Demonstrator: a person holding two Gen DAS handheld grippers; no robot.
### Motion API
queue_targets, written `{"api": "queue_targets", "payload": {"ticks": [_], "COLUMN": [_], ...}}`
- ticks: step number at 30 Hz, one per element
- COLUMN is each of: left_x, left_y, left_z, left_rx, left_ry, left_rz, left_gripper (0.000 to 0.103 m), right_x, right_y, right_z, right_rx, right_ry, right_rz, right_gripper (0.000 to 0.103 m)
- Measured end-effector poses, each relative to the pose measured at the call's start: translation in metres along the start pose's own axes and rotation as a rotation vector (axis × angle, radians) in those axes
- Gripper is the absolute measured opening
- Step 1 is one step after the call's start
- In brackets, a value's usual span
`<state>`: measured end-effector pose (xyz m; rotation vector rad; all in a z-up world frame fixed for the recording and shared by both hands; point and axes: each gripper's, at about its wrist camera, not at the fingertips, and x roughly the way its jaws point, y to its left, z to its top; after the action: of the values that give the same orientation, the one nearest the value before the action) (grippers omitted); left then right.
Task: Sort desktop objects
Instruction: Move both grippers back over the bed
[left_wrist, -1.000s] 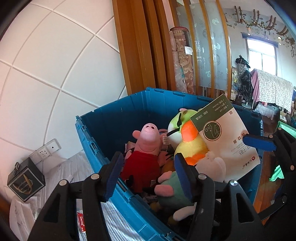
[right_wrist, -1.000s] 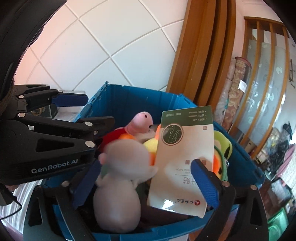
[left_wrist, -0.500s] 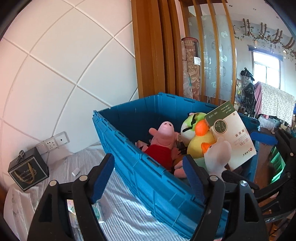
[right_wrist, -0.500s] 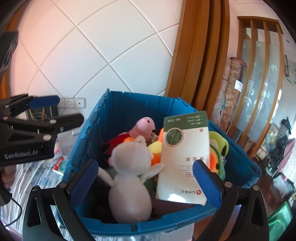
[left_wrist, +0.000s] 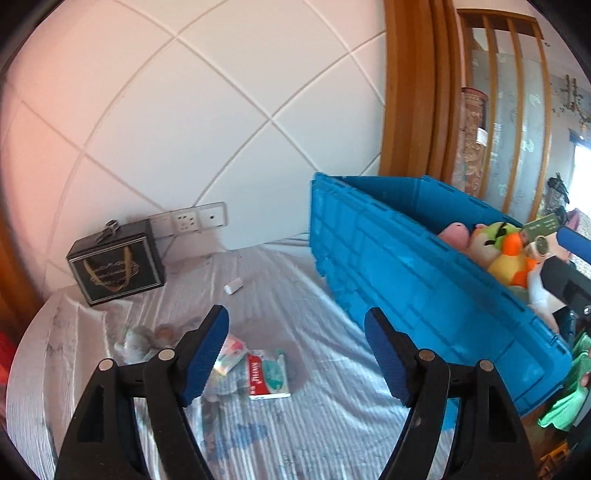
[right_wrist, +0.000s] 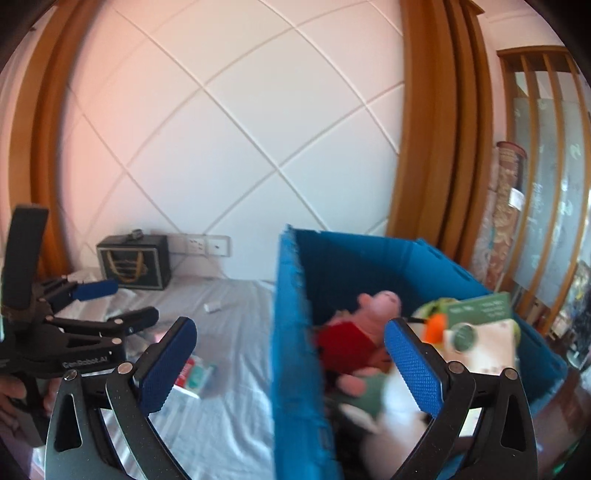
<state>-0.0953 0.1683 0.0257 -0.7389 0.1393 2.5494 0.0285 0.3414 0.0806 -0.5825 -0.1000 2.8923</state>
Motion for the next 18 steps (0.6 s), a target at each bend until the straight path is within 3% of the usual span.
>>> {"api": "queue_targets", "payload": {"ticks": [4, 11, 18], "left_x": [0.011, 0.032, 0.082], "left_y": [0.054, 0.144, 0.180], "left_z": [-0.021, -0.060, -0.084], "left_rx": [-0.076, -0.223, -0.271], "left_ry": [0.048, 0.159, 0.266], "left_rz": [0.132, 0.264, 0.287], "left_gripper": [0.076, 0.076, 0.076], "right_x": [0.020, 0.077, 0.164], "right_y": [0.037, 0.094, 0.117], "right_z": [0.007, 0.000, -0.037], "right_rx": [-0.016, -0.045, -0.017], "right_ry": [-0.008, 0.073, 0.266], "right_rz": [0.090, 0.209, 0.248], "right_gripper": [0.103, 0.103, 0.103]}}
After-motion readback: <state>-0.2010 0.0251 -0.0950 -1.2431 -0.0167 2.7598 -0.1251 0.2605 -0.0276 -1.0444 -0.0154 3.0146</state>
